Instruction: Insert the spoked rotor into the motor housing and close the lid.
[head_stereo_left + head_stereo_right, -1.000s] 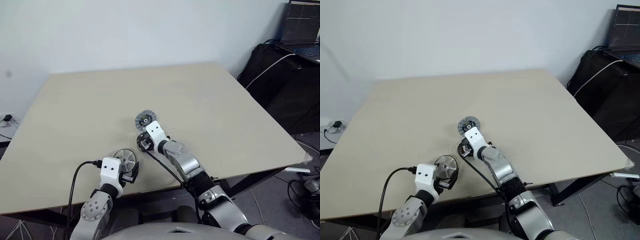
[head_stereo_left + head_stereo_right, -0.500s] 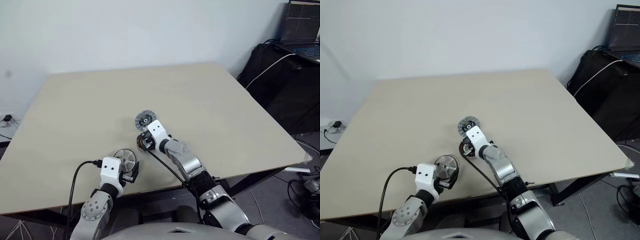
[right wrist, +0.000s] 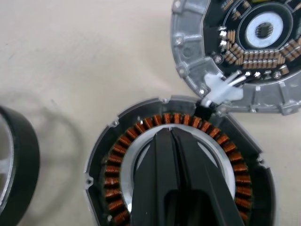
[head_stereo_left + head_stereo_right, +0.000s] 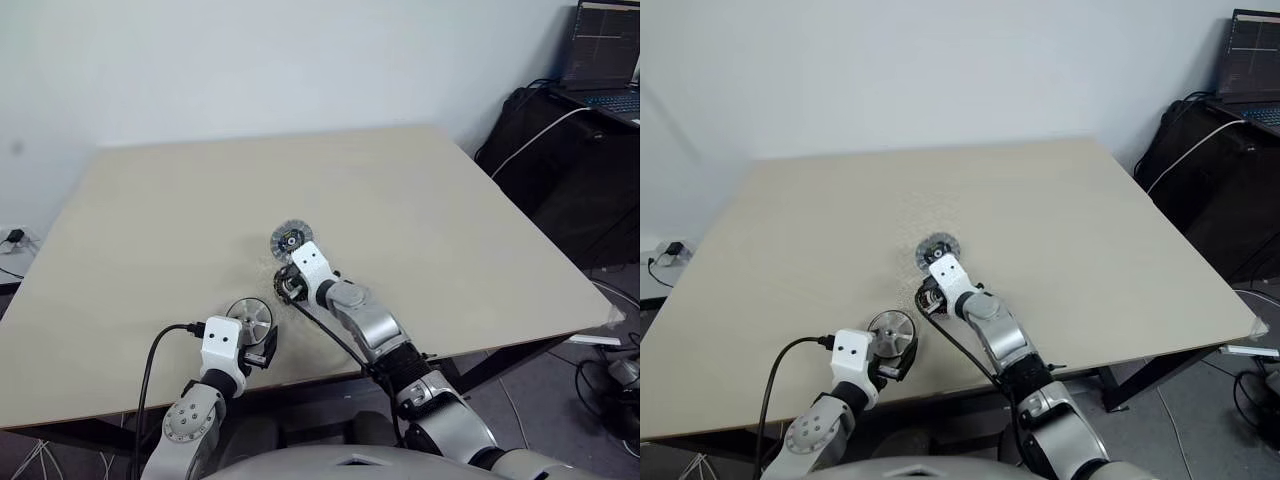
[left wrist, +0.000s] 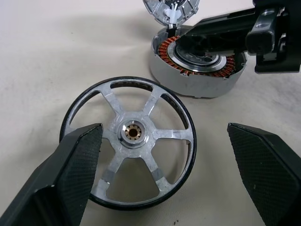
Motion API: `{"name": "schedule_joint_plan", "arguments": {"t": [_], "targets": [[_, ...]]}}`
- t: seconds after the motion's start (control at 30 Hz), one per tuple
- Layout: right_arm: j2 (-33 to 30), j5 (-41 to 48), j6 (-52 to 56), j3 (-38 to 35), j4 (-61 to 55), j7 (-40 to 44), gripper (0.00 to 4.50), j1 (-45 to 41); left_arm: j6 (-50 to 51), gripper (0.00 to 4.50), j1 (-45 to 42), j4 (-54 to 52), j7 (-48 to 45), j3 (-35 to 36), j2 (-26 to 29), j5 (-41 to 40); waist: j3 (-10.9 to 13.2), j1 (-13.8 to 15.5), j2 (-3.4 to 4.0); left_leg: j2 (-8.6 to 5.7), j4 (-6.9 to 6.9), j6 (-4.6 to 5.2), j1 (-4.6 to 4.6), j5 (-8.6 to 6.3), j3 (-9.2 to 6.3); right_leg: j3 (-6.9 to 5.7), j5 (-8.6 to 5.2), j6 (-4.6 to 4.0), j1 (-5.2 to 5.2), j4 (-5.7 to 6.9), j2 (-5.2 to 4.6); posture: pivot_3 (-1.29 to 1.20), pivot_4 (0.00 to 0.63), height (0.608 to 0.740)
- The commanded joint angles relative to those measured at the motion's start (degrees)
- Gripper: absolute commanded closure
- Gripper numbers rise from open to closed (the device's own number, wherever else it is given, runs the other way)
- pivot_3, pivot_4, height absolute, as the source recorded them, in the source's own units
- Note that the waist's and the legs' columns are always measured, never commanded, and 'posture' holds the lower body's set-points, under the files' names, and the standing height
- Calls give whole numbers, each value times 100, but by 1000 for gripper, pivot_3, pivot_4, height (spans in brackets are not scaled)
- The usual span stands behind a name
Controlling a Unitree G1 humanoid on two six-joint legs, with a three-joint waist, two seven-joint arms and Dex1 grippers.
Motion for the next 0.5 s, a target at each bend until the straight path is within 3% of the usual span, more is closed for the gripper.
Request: {"name": "schedule_joint_plan", "arguments": {"t": [0.03,0.5], "targets": [[59,-8,31,-1,42,-11,4458,-35,-129,0,-53,-125,-2,0,-30,-17,-5,-1,-1,0,0,0,1,0,0,0,0,0,1,0,0,0,0,740],[-25,331,-152,-287,-838,139,4458,108,-111,0,-96,-87,-43,-37,-35,-32,1,3,2,0,0,-1,1,1,0,0,-1,-1,-1,6,1,0,0,740]]}}
